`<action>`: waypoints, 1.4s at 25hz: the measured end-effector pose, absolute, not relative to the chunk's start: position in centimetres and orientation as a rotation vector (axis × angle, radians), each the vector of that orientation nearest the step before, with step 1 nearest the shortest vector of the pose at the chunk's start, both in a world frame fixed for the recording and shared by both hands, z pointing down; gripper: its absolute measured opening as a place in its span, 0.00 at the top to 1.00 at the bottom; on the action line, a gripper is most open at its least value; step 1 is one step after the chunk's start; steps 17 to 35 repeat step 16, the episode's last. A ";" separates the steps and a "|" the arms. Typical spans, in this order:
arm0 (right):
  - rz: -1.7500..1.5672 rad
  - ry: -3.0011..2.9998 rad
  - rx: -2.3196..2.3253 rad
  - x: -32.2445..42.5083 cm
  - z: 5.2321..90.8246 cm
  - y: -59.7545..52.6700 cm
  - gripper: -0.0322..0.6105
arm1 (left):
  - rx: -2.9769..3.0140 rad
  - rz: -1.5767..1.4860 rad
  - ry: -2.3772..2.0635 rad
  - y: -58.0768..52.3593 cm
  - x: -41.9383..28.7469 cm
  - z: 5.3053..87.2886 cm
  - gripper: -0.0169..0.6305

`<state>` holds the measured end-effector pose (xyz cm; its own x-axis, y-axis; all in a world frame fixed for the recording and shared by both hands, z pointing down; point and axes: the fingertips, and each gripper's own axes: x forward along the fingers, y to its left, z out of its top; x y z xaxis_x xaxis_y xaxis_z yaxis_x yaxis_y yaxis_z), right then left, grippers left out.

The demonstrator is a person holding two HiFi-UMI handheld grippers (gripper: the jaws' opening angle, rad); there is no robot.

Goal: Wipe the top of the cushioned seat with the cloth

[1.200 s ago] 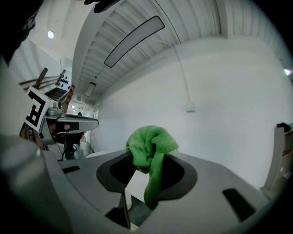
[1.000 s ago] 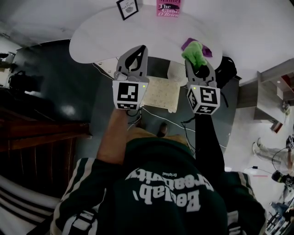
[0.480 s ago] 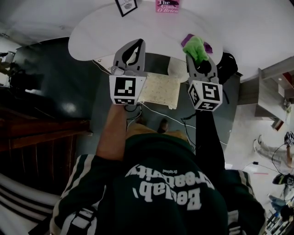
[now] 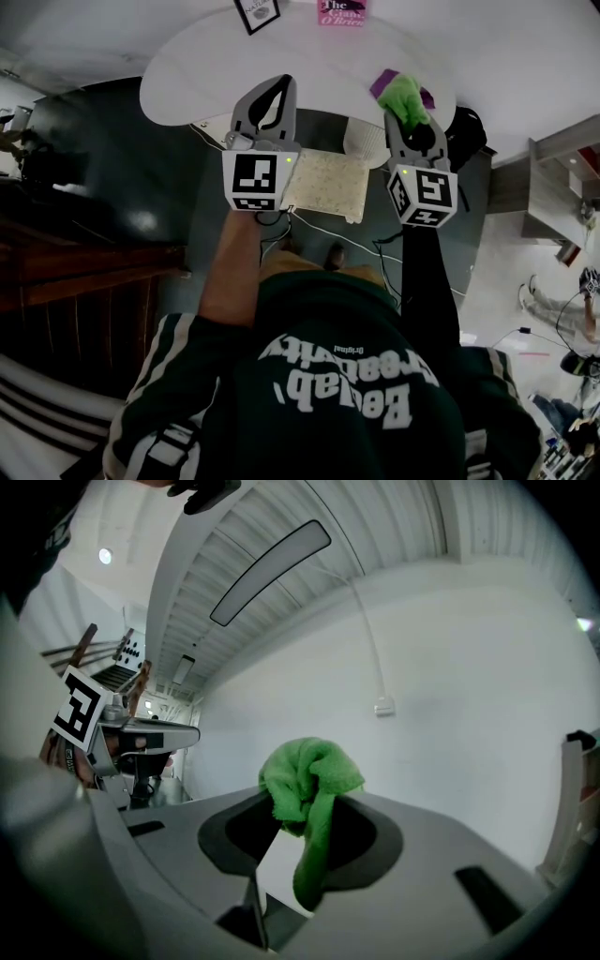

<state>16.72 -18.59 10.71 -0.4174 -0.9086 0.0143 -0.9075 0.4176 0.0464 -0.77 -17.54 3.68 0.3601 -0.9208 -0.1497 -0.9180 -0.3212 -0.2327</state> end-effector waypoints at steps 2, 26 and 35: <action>-0.049 -2.614 1.678 16.8 10.7 -18.6 0.74 | -2.359 -0.005 1.633 -17.5 -0.7 3.7 0.95; -0.044 -2.614 1.689 16.6 10.3 -19.2 0.74 | -2.372 -0.010 1.599 -18.1 -0.3 3.3 0.95; -0.044 -2.614 1.689 16.6 10.3 -19.2 0.74 | -2.372 -0.010 1.599 -18.1 -0.3 3.3 0.95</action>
